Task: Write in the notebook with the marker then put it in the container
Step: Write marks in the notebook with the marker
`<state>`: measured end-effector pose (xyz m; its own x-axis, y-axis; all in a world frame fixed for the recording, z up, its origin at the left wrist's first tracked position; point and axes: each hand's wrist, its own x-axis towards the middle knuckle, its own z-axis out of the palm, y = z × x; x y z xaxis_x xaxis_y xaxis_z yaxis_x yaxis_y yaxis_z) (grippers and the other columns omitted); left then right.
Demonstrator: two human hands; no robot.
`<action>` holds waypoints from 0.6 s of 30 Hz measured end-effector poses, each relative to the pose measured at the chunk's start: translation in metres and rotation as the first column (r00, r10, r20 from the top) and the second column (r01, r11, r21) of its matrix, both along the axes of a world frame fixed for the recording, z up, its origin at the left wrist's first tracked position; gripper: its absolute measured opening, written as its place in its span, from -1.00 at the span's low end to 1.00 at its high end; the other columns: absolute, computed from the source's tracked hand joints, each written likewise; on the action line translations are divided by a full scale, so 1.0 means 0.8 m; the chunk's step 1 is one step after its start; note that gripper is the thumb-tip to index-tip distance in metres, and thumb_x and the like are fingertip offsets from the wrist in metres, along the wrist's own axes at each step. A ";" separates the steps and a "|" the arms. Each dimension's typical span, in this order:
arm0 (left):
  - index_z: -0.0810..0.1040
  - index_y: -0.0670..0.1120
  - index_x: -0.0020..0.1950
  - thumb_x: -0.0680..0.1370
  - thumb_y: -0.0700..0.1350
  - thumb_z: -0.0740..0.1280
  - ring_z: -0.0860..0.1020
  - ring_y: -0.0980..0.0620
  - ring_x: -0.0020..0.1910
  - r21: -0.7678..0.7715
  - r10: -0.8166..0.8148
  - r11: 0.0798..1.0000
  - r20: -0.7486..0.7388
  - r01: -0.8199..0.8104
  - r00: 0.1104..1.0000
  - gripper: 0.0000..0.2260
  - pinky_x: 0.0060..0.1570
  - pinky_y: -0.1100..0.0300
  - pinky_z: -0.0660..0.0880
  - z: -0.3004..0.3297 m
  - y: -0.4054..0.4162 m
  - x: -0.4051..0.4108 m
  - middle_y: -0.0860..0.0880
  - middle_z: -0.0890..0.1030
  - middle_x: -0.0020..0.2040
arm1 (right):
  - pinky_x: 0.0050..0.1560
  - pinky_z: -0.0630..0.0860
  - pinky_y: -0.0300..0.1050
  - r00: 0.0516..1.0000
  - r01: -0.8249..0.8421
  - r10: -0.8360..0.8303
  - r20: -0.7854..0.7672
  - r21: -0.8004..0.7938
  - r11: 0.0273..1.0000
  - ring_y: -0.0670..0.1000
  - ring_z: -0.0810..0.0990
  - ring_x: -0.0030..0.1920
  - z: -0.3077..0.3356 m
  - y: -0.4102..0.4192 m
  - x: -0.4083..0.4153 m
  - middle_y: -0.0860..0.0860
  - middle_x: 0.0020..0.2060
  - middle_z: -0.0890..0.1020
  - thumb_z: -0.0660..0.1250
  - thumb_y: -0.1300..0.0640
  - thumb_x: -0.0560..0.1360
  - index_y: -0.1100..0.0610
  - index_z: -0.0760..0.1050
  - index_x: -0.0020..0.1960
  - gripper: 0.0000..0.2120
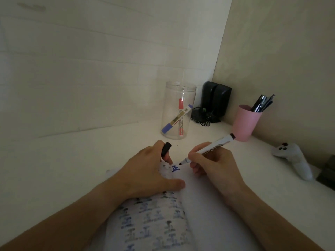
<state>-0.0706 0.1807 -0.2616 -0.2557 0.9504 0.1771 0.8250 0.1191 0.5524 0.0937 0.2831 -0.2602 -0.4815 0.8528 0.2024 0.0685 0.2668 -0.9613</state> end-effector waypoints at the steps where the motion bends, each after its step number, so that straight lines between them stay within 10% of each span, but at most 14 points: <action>1: 0.41 0.07 0.11 0.26 0.33 0.53 0.53 0.16 -0.04 0.011 -0.004 1.000 0.010 0.004 1.000 -0.41 0.01 0.09 0.56 -0.001 0.001 0.000 0.19 0.51 -0.02 | -0.27 0.66 -0.14 1.000 0.009 -0.009 0.018 0.003 1.000 0.04 0.65 -0.36 -0.002 0.001 -0.001 0.20 -0.33 0.71 0.46 0.30 0.47 0.22 0.67 -0.14 -0.97; 18: 0.40 0.13 0.05 0.21 0.33 0.53 0.54 0.13 0.00 -0.005 -0.041 0.999 0.076 0.041 0.996 -0.43 0.06 0.01 0.57 -0.007 0.011 -0.007 0.16 0.56 0.04 | -0.32 0.61 -0.17 0.991 0.057 -0.061 0.119 0.037 0.998 -0.01 0.66 -0.39 -0.012 0.012 0.003 0.11 -0.37 0.74 0.48 0.26 0.46 0.18 0.69 -0.17 -0.96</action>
